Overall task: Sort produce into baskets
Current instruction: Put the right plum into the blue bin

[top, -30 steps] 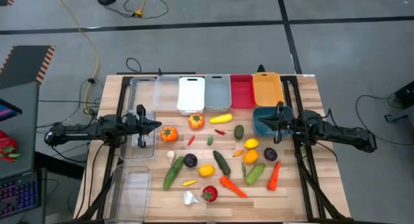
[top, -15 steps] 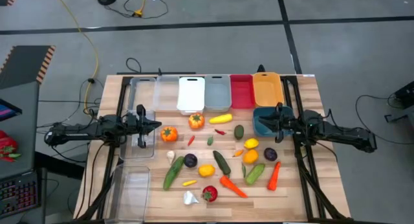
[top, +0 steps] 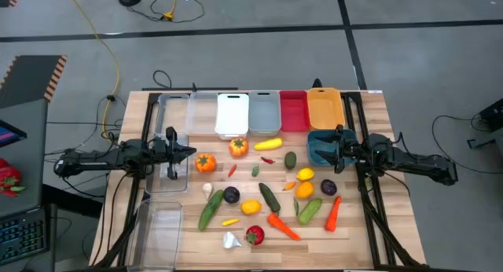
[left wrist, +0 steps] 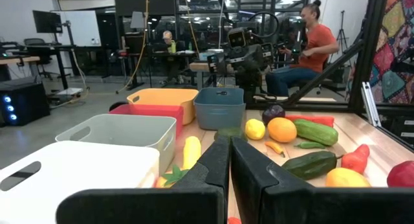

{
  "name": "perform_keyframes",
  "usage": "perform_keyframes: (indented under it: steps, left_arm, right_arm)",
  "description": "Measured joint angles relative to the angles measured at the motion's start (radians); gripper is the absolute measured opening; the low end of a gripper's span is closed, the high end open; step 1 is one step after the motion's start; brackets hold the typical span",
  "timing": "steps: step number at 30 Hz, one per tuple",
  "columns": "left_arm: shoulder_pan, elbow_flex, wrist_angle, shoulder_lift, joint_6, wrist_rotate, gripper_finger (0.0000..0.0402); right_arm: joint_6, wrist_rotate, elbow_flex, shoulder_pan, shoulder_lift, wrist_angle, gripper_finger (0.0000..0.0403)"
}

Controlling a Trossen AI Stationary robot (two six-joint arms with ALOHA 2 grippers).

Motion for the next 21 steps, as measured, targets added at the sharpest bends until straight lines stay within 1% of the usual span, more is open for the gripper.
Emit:
perform_keyframes:
  steps: [3,6,12,17,21]
  left_arm:
    - [0.000,0.000,0.000,0.000,0.000,0.000,0.0002]
    - [0.000,0.000,0.000,0.000,0.000,0.000,0.0002]
    - [0.000,0.000,0.000,0.000,0.000,-0.001,0.0002]
    - [0.000,0.000,0.001,0.000,0.000,-0.001,0.0002]
    - [0.000,0.000,0.001,0.000,0.000,-0.001,0.0002]
  right_arm:
    - [0.000,-0.001,0.021,0.000,0.001,-0.038,0.0333]
    - [-0.001,-0.001,0.073,0.000,0.000,-0.078,0.0332]
    - [0.003,-0.002,0.254,0.019,0.031,-0.270,0.0329]
    - [0.048,-0.002,0.431,0.049,0.136,-0.403,0.0329]
    - [0.051,-0.002,0.567,0.079,0.273,-0.506,0.0329]
